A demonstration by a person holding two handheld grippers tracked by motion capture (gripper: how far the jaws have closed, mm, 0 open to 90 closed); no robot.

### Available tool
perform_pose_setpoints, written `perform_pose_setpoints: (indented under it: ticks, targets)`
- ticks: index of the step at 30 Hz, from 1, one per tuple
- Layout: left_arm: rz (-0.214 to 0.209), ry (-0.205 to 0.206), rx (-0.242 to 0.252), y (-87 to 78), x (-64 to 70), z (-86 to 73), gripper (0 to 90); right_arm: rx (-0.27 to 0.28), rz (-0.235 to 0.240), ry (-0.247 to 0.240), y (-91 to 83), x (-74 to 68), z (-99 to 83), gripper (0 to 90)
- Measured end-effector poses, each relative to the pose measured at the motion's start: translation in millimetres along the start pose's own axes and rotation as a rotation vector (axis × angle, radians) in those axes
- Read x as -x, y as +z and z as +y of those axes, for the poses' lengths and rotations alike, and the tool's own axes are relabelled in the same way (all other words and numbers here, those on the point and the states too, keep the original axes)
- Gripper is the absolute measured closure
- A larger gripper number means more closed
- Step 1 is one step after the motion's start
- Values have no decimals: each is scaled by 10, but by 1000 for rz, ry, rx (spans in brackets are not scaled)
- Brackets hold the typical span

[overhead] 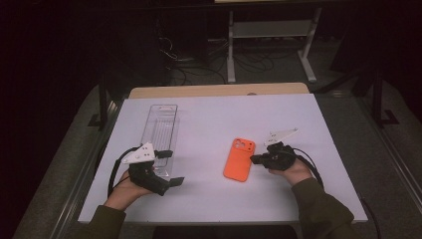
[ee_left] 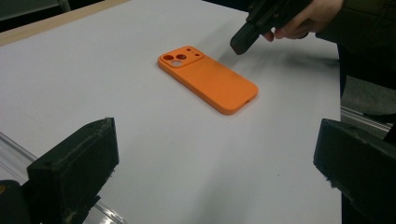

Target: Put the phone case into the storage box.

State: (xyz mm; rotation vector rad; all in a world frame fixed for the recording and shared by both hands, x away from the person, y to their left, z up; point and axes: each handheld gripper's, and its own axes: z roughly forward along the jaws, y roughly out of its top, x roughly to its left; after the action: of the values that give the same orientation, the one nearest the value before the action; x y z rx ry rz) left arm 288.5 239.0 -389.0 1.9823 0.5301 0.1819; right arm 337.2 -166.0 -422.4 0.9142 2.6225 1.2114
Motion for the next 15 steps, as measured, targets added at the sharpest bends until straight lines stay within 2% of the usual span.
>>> perform_pose_setpoints:
  ticks: [4, 10, 15]
  targets:
    - [-1, -5, 2, -3, 4, 1, 0, -17, 6, -13, 22, -16, -30, 880]
    - [-2, 1, 1, -3, 5, 4, 0, -34, 23, -6, 56, -11, -65, 880]
    - [0, -1, 3, -2, 4, 3, 0, -56, 55, -8, 92, -10, -107, 880]
